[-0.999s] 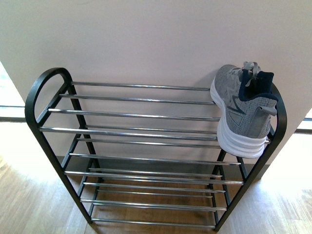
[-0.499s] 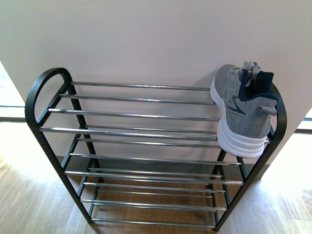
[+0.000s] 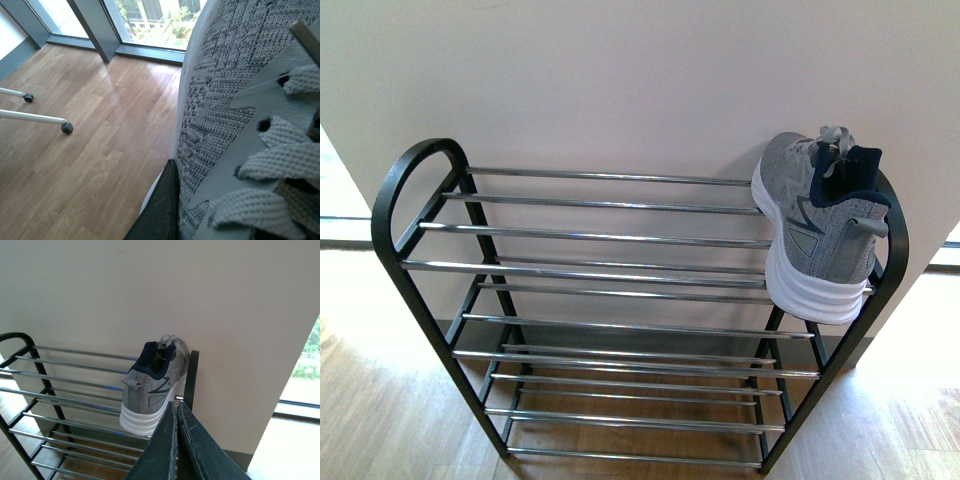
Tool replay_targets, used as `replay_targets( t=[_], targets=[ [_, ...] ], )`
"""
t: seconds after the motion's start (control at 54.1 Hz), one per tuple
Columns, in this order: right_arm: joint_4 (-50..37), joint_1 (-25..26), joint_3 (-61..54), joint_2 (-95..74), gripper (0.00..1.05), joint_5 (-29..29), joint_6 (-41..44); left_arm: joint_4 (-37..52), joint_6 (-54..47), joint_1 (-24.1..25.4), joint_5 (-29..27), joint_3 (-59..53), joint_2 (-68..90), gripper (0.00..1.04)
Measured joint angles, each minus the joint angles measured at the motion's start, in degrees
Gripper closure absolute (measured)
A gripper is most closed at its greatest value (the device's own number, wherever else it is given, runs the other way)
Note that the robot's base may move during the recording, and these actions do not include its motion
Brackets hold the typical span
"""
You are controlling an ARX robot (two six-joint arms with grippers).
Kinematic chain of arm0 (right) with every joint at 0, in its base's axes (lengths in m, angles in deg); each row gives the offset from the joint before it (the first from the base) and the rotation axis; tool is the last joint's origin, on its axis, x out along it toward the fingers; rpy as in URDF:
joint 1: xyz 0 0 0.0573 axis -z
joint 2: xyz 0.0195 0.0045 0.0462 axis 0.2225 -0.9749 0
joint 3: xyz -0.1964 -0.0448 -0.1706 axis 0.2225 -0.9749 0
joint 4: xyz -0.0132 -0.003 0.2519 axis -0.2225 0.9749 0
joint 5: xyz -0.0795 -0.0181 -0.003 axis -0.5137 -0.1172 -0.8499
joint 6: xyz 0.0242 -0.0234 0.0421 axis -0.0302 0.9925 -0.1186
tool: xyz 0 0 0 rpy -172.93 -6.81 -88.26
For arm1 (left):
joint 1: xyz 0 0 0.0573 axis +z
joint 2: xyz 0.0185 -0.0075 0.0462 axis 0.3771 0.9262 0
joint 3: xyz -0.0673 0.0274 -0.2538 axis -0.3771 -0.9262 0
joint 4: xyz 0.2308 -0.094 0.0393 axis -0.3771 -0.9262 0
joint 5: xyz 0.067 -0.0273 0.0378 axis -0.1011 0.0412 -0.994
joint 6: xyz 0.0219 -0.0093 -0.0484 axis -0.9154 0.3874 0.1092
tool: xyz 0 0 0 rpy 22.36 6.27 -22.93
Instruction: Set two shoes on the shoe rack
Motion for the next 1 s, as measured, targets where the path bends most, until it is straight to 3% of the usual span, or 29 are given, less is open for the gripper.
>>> replay_targets(
  t=[0.148, 0.277, 0.351, 0.444, 0.481, 0.518, 0.592, 0.721, 0.869, 0.999],
  targets=[
    [0.0, 0.0, 0.0, 0.1, 1.02, 0.0, 0.0, 0.0, 0.0, 0.0, 0.0, 0.0, 0.0, 1.03],
    [0.0, 0.0, 0.0, 0.1, 0.75, 0.0, 0.0, 0.0, 0.0, 0.0, 0.0, 0.0, 0.0, 1.03],
    [0.0, 0.0, 0.0, 0.1, 0.64, 0.0, 0.0, 0.1, 0.3, 0.1, 0.5, 0.0, -0.1, 1.03],
    [0.0, 0.0, 0.0, 0.1, 0.5, 0.0, 0.0, 2.0, 9.3, 2.9, 11.2, -0.5, -1.4, 1.03],
    [0.0, 0.0, 0.0, 0.1, 0.41, 0.0, 0.0, 2.2, 18.2, 4.3, 17.9, -0.3, -1.5, 1.03],
    [0.0, 0.0, 0.0, 0.1, 0.36, 0.0, 0.0, 2.2, 22.4, 4.5, 21.0, -0.2, -1.0, 1.03],
    [0.0, 0.0, 0.0, 0.1, 0.26, 0.0, 0.0, 2.9, 32.5, 4.4, 25.8, 0.6, 1.6, 1.03],
    [0.0, 0.0, 0.0, 0.1, 0.08, 0.0, 0.0, 6.7, 41.4, 3.9, 29.2, 3.8, 10.0, 1.03],
    [0.0, 0.0, 0.0, 0.1, 0.09, 0.0, 0.0, 15.4, 44.7, 0.7, 32.0, 12.9, 28.8, 1.03],
    [0.0, 0.0, 0.0, 0.1, 0.09, 0.0, 0.0, 15.5, 44.8, -2.1, 35.4, 19.4, 42.1, 1.03]
  ],
)
